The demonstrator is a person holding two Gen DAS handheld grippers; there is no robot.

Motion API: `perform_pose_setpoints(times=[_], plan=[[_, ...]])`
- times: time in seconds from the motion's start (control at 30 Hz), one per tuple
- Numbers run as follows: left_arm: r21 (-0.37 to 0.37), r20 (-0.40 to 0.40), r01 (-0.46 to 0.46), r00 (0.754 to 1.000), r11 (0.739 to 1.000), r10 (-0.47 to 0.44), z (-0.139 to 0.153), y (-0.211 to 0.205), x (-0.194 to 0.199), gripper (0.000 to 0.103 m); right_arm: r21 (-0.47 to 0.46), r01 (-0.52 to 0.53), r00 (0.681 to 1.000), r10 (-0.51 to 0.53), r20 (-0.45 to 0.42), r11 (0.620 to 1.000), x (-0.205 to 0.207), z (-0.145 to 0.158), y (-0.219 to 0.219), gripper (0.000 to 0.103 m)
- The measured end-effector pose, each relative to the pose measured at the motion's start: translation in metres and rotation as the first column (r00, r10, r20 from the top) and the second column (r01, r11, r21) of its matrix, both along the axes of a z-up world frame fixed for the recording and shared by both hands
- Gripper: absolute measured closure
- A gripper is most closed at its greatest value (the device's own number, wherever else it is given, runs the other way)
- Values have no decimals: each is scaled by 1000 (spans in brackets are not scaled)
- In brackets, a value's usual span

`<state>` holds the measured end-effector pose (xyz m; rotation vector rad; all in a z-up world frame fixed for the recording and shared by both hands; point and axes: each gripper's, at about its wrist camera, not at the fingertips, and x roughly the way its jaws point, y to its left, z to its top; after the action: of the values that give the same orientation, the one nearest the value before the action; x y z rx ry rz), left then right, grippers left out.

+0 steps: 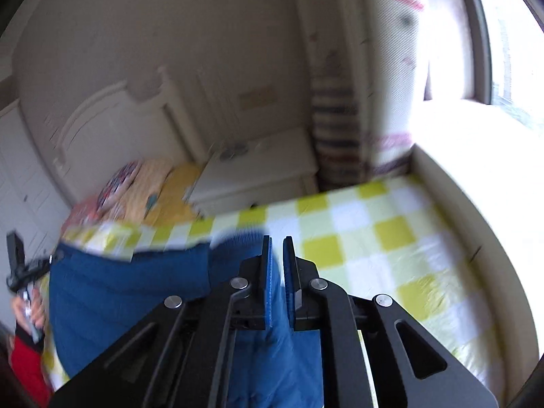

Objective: Fold large clothes

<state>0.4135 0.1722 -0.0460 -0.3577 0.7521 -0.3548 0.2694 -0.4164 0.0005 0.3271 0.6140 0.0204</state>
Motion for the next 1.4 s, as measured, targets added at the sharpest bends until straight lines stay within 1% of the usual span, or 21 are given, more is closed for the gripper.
perform_pose_setpoints(times=[0.07,0.17,0.27,0.33,0.37,0.4,0.47,0.57,0.73,0.8,0.83,0.87,0.9,0.97,1.03,1.1,1.2,1.27,1.3,1.37,1.4], plan=[[11,-44,-3,999,1000,4,-6,-8,17,89,85,30,999,-28,-23,996,18,-3,-14,92],[45,-77,1,997,999,3,-24,-24,25,89,202,-59,988,86,-129,978,43,-36,-10,92],[79,-103,-4,995,997,12,-49,-29,24,87,133,-73,961,105,-254,988,51,-76,3,91],[61,-129,-4,992,998,12,-62,-22,24,82,157,-73,948,118,-294,985,51,-101,-2,90],[45,-143,-3,990,999,10,-67,-19,26,77,176,-65,951,115,-286,982,49,-106,-6,77],[29,-164,-12,986,999,16,-72,-14,28,72,190,-52,955,105,-277,980,48,-108,-10,49],[22,-186,-22,982,1000,26,-79,-10,30,42,238,-9,962,73,-263,971,45,-113,-21,4],[40,-196,-15,980,999,23,-86,-14,30,40,228,-29,944,101,-314,973,50,-129,-16,4],[68,-181,-19,983,998,31,-82,-18,30,36,274,-63,982,108,-155,960,42,-110,-19,4],[78,-183,-13,983,997,27,-79,-19,33,36,243,-115,975,156,-159,963,52,-104,-7,4],[88,-187,1,982,996,16,-79,-23,34,38,225,-150,959,197,-203,963,64,-109,4,4],[102,-192,26,981,995,-6,-79,-29,34,55,196,-169,948,214,-235,966,71,-112,13,14],[110,-200,48,979,993,-25,-80,-33,34,67,161,-181,944,217,-249,970,73,-113,19,74],[141,-152,57,988,988,-35,-70,-39,21,93,82,-184,955,198,-221,979,65,-102,30,85],[121,-72,48,997,992,-40,-46,-38,3,94,45,-186,979,189,-76,981,36,-62,35,89],[76,18,44,999,996,-45,-9,-33,-19,95,45,-168,986,168,14,985,15,-27,33,90],[86,84,24,996,996,-31,25,-35,-20,94,33,-136,991,135,18,990,25,-9,26,90],[120,40,-9,999,993,4,15,-39,4,93,40,-122,991,123,-42,992,50,-27,25,89],[136,7,-20,1000,991,19,2,-41,16,92,37,-103,988,107,-112,994,70,-53,26,89],[174,-100,-30,994,984,47,-44,-49,43,84,-22,-78,953,69,-296,997,98,-111,30,87],[232,-181,-22,981,972,66,-81,-58,54,73,14,-61,943,62,-326,998,102,-138,29,86]])
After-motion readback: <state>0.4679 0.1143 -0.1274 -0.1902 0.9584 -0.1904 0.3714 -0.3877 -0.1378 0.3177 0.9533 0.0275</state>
